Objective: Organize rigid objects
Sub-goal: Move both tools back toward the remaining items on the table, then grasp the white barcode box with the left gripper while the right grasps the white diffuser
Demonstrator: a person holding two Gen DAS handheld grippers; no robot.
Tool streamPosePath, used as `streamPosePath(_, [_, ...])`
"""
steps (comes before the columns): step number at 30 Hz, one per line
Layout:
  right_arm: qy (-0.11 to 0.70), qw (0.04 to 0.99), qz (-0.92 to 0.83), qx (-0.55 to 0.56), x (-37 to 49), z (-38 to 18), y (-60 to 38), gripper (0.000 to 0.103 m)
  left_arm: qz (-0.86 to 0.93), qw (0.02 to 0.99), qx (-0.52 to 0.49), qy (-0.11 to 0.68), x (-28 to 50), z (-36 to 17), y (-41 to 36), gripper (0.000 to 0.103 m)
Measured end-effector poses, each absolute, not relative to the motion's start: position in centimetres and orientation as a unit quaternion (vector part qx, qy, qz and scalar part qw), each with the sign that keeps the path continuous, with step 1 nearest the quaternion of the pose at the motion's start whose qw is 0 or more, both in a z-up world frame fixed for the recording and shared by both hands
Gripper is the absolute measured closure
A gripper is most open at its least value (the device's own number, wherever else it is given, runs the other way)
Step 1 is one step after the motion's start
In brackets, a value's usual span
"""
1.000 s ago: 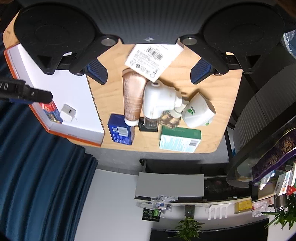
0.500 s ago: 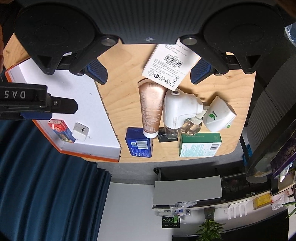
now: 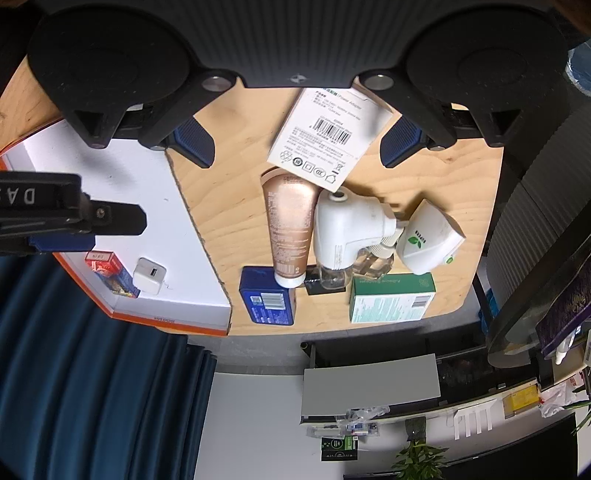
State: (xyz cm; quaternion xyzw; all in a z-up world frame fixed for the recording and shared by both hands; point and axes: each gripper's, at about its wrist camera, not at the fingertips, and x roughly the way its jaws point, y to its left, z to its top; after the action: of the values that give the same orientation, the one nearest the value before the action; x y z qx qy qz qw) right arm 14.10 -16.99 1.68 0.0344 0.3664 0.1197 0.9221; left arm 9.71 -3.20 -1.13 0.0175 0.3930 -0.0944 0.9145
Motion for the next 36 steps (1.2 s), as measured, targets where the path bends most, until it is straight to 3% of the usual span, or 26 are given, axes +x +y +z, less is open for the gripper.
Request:
streamPosePath(19, [0.378,0.917,0.121,0.038,14.4,0.9,-16.7,0.018,-0.103,0.908,0.041,0.405,10.4,-3.5,-2.6,0.005])
streamPosePath(21, [0.381,0.916,0.123,0.041,14.5,0.8,-16.6,0.018,-0.104,0.907,0.052,0.405,10.8,-4.0,-2.7,0.01])
streamPosePath(24, [0.382,0.914,0.13,0.042,14.6,0.8,-16.3,0.018,-0.111,0.905,0.051,0.407,11.0,-4.6,-2.6,0.028])
streamPosePath(25, [0.381,0.914,0.134,0.04,14.6,0.8,-16.0,0.018,-0.114,0.905,0.048,0.407,11.0,-4.8,-2.6,0.041])
streamPosePath(36, [0.394,0.887,0.237,0.047,18.6,0.7,-10.2,0.018,-0.097,0.923,-0.002,0.373,8.6,-3.1,0.3,0.043])
